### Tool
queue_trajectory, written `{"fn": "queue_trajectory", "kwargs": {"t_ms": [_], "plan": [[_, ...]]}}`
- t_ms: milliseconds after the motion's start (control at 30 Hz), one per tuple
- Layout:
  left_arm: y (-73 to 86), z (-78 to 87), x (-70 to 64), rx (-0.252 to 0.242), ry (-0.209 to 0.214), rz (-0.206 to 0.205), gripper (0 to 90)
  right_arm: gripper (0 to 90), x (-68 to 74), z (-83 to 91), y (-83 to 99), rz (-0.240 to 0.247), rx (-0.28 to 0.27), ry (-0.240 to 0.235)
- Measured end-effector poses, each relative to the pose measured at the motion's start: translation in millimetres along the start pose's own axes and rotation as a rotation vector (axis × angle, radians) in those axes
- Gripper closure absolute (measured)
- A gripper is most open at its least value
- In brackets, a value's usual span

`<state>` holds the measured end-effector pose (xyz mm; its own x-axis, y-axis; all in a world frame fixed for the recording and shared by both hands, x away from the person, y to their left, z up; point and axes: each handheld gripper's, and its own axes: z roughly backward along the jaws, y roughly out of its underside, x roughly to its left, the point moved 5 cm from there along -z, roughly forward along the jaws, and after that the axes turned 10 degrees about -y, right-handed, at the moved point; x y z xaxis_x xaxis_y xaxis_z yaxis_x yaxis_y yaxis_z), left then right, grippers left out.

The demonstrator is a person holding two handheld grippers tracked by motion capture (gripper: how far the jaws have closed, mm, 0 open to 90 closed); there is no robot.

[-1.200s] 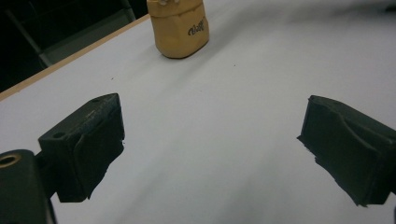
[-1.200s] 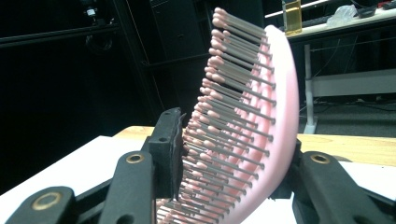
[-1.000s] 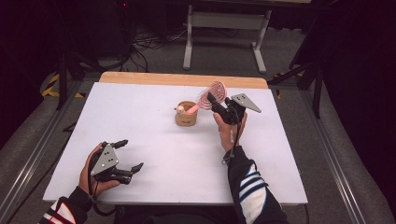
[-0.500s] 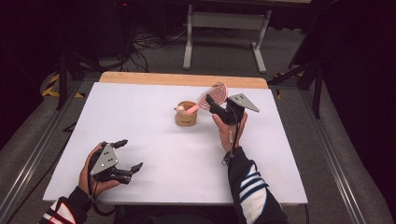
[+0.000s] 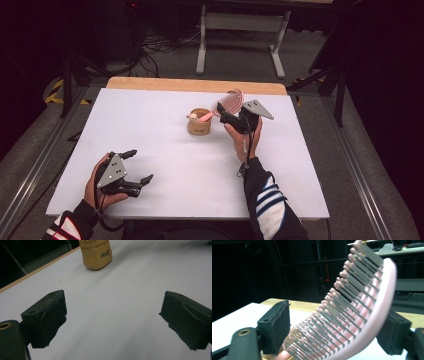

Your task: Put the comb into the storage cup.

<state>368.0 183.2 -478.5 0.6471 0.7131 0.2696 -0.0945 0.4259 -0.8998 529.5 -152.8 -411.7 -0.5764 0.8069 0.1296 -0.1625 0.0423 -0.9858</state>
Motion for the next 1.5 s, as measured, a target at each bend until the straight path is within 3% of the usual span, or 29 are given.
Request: {"fn": "queue_trajectory", "kwargs": {"t_ms": [267,633,1400,1500], "plan": [[-0.2,0.1,-0.1,-0.001,0.001,-0.003,7.6,11.5,3.8,-6.5,4.8,0.024,0.044,0.001],[-0.9,0.9,0.3,-0.006,-0.001,-0.001,7.5,4.4,4.6,-4.6,0.6,0.030,0.014,-0.005],[-0.8,1.7,0.8,-0.007,-0.002,0.002,7.3,3.0,5.5,-1.1,-3.4,0.070,0.025,0.016],[-0.9,1.6,0.9,-0.007,-0.002,0.002,7.2,3.0,4.4,1.3,-3.7,0.078,0.020,0.045]]}}
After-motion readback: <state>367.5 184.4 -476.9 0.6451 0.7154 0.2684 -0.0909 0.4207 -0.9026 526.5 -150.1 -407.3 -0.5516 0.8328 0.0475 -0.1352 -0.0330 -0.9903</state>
